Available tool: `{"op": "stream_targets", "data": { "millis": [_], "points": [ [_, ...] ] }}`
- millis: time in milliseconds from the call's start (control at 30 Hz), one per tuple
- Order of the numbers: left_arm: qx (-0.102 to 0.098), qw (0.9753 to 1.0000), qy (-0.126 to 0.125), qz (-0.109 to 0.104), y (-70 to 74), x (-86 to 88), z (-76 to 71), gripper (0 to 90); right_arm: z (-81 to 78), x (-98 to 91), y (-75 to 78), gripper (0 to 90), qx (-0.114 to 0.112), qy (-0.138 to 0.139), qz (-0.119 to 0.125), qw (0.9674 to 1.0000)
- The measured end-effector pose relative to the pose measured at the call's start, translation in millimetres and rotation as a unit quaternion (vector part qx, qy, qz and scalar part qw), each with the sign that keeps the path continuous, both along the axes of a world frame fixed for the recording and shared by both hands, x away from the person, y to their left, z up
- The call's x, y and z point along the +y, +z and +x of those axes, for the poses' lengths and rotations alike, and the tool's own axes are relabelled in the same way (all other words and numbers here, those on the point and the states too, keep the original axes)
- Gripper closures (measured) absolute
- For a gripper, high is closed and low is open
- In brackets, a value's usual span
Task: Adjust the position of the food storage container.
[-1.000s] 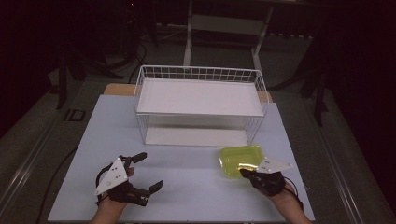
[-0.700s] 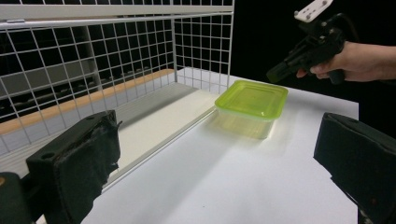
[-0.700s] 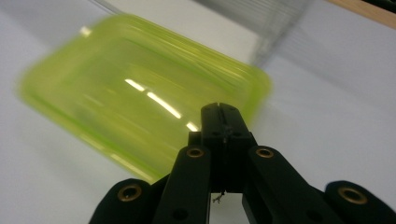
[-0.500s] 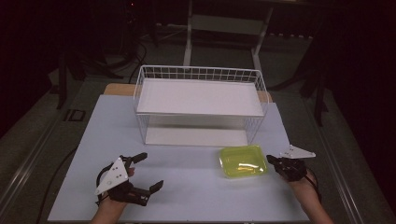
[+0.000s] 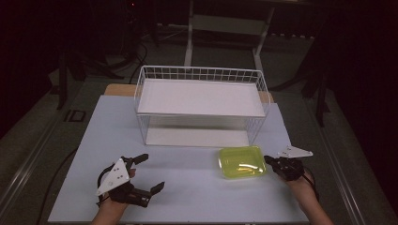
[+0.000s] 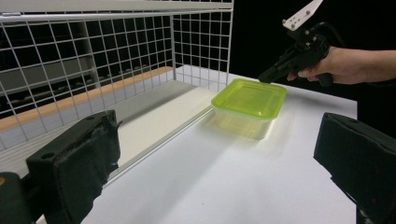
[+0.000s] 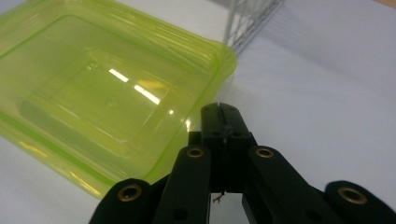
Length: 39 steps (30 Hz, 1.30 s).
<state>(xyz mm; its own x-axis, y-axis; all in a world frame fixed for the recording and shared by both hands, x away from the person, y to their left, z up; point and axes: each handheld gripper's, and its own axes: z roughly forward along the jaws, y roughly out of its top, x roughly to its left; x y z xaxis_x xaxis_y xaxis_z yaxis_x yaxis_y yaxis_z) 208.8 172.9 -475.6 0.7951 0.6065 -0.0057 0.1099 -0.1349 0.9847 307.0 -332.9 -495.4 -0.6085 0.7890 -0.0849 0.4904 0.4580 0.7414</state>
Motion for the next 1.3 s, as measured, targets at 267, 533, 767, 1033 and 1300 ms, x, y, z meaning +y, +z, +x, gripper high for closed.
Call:
{"op": "stream_targets", "data": {
  "millis": [267, 533, 767, 1033, 1300],
  "points": [
    [0.001, 1.0000, -0.003, 0.002, -0.2, -0.9, -0.2, 1.0, -1.1, 15.6, 0.1, 90.0, 0.002, 0.023, 0.009, 0.9997],
    [0.002, 1.0000, -0.005, 0.001, -0.3, -0.9, -1.0, 1.0, -2.3, 37.1, 0.7, 90.0, 0.003, 0.050, 0.009, 0.9987],
    [0.005, 1.0000, -0.006, 0.003, -0.9, -2.0, -0.9, 1.0, -3.1, 53.2, 0.6, 90.0, 0.006, 0.068, 0.013, 0.9976],
    [0.008, 0.9999, -0.009, 0.004, -1.6, -2.9, -0.6, 0.9, -2.4, 73.7, 0.8, 90.0, 0.003, 0.087, 0.012, 0.9961],
    [0.012, 0.9999, -0.009, 0.007, -3.1, -2.4, 0.9, 1.0, -0.6, 86.5, 1.0, 90.0, 0.001, 0.098, 0.010, 0.9951]
  ]
}}
